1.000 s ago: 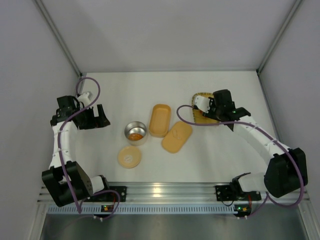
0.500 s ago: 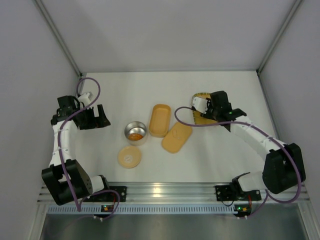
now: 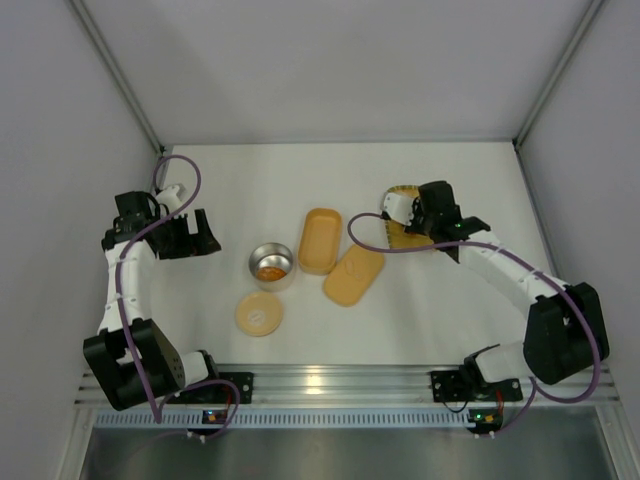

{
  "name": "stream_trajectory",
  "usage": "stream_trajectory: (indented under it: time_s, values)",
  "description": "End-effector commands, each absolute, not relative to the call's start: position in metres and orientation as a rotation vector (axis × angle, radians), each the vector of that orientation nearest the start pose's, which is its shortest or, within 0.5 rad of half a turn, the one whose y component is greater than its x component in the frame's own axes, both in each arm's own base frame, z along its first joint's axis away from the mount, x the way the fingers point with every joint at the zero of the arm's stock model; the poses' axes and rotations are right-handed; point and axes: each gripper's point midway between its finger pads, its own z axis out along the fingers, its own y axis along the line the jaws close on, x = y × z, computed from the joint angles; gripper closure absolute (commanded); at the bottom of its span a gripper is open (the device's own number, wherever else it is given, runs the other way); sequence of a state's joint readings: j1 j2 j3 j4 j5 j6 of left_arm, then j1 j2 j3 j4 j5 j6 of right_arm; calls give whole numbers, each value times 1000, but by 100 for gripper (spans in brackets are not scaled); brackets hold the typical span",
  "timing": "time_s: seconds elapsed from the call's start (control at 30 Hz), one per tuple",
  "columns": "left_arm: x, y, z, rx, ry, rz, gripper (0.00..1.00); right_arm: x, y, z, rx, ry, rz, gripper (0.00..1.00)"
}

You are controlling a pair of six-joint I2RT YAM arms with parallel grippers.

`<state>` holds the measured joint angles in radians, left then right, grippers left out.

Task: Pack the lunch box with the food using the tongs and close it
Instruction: Pick up the fake food from the plate.

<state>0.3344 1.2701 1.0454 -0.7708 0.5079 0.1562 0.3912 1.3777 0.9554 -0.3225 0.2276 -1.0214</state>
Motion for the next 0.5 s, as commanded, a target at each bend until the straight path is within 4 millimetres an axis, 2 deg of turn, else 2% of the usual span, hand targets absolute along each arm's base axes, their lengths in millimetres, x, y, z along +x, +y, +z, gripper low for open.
stream_trajectory:
  time_s: [0.0,0.03,0.1,0.13,0.2,0.37,0.4,0.47]
  values:
    - [300,20,159,-11,2411,-435,2,380,84,190,-1370,1796,-589,95]
    - [299,20,159,-14,2413,-434,2,381,87,204,-1350,1783,-570,96]
    - [298,19,160,-10,2409,-436,2,372,88,214,-1325,1816,-516,98]
    - [297,19,161,-12,2408,-434,2,373,94,230,-1302,1798,-479,98]
    - [297,19,162,-8,2404,-431,2,364,98,246,-1266,1829,-412,99]
    - [294,18,165,-6,2401,-426,2,341,118,265,-1209,1880,-218,100]
    - [294,18,166,-6,2398,-425,2,334,130,272,-1216,1863,-159,100]
    - [293,18,166,-5,2398,-425,2,318,142,271,-1201,1908,-49,100]
